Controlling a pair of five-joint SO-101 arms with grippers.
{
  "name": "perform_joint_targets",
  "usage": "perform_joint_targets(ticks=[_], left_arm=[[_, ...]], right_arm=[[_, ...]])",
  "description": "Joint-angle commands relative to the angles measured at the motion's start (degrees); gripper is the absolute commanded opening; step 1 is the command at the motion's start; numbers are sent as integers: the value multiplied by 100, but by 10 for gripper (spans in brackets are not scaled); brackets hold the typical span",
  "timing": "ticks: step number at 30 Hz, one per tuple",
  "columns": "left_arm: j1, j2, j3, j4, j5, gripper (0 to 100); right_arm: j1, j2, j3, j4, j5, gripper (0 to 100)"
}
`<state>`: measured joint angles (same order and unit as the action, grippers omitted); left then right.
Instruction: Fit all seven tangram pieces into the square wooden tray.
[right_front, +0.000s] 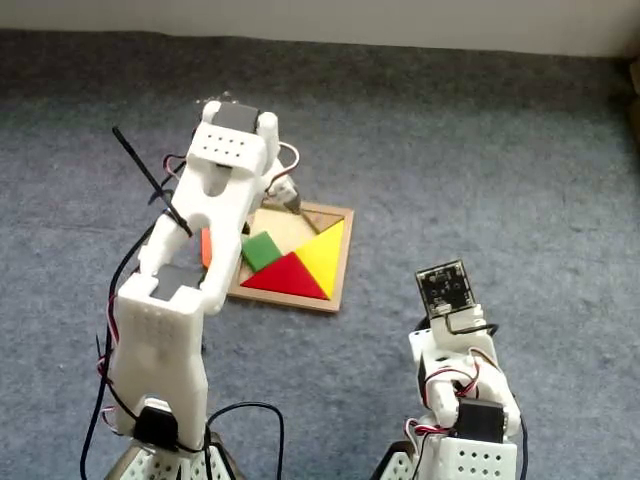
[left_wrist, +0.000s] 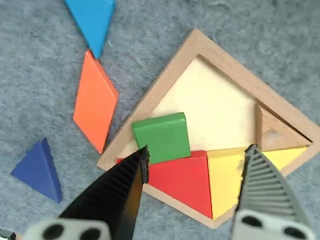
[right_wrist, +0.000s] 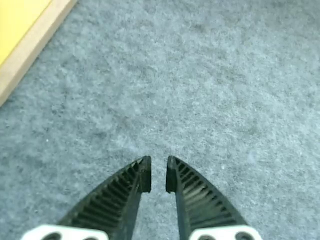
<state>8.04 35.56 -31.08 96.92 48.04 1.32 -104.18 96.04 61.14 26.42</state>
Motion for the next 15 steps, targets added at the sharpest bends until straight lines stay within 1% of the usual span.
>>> perform_joint_targets(ticks=[1,5,10,15], left_arm=[[-40,145,22,62,-62,298],[-13,646,-84,-53,-62,298],[-13,1103,-576,-123,-62,298],[312,1349,-1033,-105,-53,298]], right_arm=[[75,-66,725,-119,-18,67],[75,-66,725,-119,-18,67],[75,-66,725,-119,-18,67],[75,-66,725,-119,-18,67]])
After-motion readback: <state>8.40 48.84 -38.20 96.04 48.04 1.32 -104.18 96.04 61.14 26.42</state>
